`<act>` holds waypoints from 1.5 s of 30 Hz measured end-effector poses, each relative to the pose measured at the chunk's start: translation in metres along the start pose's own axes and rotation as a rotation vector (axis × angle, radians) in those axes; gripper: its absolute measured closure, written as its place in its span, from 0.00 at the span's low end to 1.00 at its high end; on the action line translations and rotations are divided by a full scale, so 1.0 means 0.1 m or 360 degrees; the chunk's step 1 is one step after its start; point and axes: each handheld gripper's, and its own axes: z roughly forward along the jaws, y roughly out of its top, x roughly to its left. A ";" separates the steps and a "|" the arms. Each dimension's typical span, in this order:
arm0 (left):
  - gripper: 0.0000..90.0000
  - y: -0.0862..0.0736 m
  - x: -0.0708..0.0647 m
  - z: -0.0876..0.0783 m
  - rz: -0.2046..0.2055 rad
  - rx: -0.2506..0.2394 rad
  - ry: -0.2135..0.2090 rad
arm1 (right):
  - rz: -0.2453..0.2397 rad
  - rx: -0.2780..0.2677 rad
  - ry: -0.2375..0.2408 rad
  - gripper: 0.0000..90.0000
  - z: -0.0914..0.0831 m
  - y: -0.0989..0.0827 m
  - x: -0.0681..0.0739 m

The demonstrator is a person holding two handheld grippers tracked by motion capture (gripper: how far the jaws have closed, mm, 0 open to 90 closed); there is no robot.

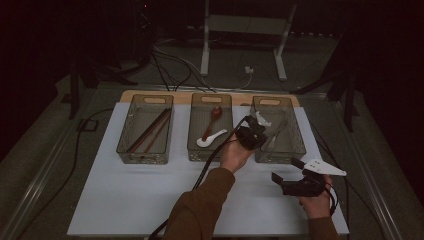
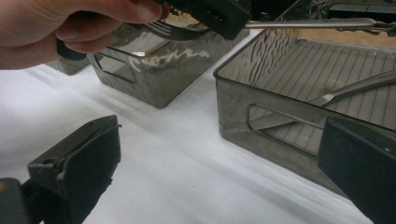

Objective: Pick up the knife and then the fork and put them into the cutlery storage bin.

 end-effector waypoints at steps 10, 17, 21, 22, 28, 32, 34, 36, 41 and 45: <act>0.96 0.04 -0.09 0.14 -0.0020 0.0021 -0.0029 | -0.0006 0.0000 -0.0001 0.00 0.00 0.00 0.00; 0.36 0.01 -0.01 0.11 -0.0176 -0.0128 -0.0061 | -0.0023 0.0013 -0.0005 0.00 0.01 -0.01 0.01; 0.18 -0.08 0.06 -0.09 -0.0179 -0.0232 -0.0059 | -0.0018 0.0013 -0.0010 0.00 0.00 -0.01 0.00; 0.18 -0.11 0.08 -0.15 -0.0173 -0.0247 -0.0063 | -0.0022 0.0015 -0.0011 0.00 0.00 -0.01 0.00; 0.05 -0.37 0.26 -0.58 -0.0159 -0.0295 -0.0011 | -0.0020 0.0015 -0.0015 0.00 -0.01 -0.02 0.01; 0.03 -0.61 0.39 -0.99 -0.0158 -0.0389 0.0017 | -0.0013 0.0016 -0.0019 0.00 0.00 -0.02 0.02; 0.02 -0.74 0.44 -1.15 -0.0165 -0.0423 0.0053 | -0.0027 0.0020 -0.0018 0.00 0.00 -0.03 0.03; 0.01 -0.89 0.50 -1.32 -0.0172 -0.0439 0.0094 | -0.0026 0.0017 -0.0015 0.00 0.00 -0.03 0.03; 0.01 -1.29 0.65 -1.74 -0.0211 -0.0517 0.0240 | -0.0022 0.0004 -0.0017 0.00 -0.02 -0.04 0.05; 0.01 -1.64 0.75 -2.02 -0.0257 -0.0545 0.0328 | -0.0027 -0.0013 -0.0019 0.00 -0.06 -0.05 0.05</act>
